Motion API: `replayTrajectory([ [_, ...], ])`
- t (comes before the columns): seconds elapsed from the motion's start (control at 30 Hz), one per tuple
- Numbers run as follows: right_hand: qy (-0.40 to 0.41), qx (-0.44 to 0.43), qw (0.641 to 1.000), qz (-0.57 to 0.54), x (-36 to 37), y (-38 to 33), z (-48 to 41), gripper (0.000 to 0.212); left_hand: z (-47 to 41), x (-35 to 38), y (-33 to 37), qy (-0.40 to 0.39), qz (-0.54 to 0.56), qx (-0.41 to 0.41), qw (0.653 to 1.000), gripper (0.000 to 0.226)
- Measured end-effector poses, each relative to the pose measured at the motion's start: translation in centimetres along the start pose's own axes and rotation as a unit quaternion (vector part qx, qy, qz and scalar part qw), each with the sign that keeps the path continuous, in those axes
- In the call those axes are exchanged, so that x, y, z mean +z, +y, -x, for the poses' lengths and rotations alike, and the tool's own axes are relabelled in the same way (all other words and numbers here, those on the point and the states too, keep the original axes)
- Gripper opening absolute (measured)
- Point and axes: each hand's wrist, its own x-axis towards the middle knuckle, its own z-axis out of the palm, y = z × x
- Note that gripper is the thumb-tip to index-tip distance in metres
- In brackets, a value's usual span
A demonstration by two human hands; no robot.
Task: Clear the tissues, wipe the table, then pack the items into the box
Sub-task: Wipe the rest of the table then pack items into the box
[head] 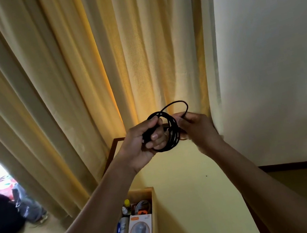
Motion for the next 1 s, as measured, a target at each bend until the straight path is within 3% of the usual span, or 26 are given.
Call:
replayTrajectory([
  [0.1, -0.023, 0.022, 0.995, -0.094, 0.5, -0.1, 0.5, 0.021, 0.1, 0.4, -0.3, 0.031, -0.029, 0.005, 0.999, 0.021],
  [0.23, -0.058, 0.060, 0.987, -0.139, 0.7, 0.2, 0.7, 0.030, 0.5, 0.5, -0.5, 0.088, -0.080, 0.018, 0.993, 0.023],
  [0.33, -0.071, 0.088, 0.982, -0.149, 1.0, 0.6, 1.0, 0.037, 0.9, 0.1, -0.5, 0.135, -0.128, 0.042, 0.982, 0.007],
  [0.47, -0.077, 0.114, 0.980, -0.143, 1.4, 1.3, 0.9, 0.046, 1.1, -0.7, -0.7, 0.194, -0.185, 0.066, 0.961, 0.014],
  [0.6, -0.111, 0.125, 0.975, -0.144, 2.5, 1.0, 1.0, 0.043, 1.1, -1.4, -1.1, 0.221, -0.229, 0.081, 0.945, 0.012],
  [0.7, -0.138, 0.140, 0.963, -0.183, 3.1, 1.0, 1.1, 0.054, 0.9, -1.9, -1.2, 0.233, -0.289, 0.073, 0.926, 0.015],
  [0.77, -0.148, 0.108, 0.976, -0.118, 3.8, 0.9, 1.4, 0.041, 0.9, -1.8, -1.3, 0.249, -0.327, 0.072, 0.909, 0.017],
  [0.87, -0.073, 0.047, 0.996, 0.013, 4.9, 1.2, 2.0, 0.020, 0.9, -1.6, -1.7, 0.270, -0.385, 0.094, 0.877, 0.018],
  [1.0, -0.026, -0.042, 0.967, 0.248, 5.6, 2.2, 2.6, 0.020, 1.0, -2.4, -1.7, 0.274, -0.417, 0.129, 0.857, 0.020],
])
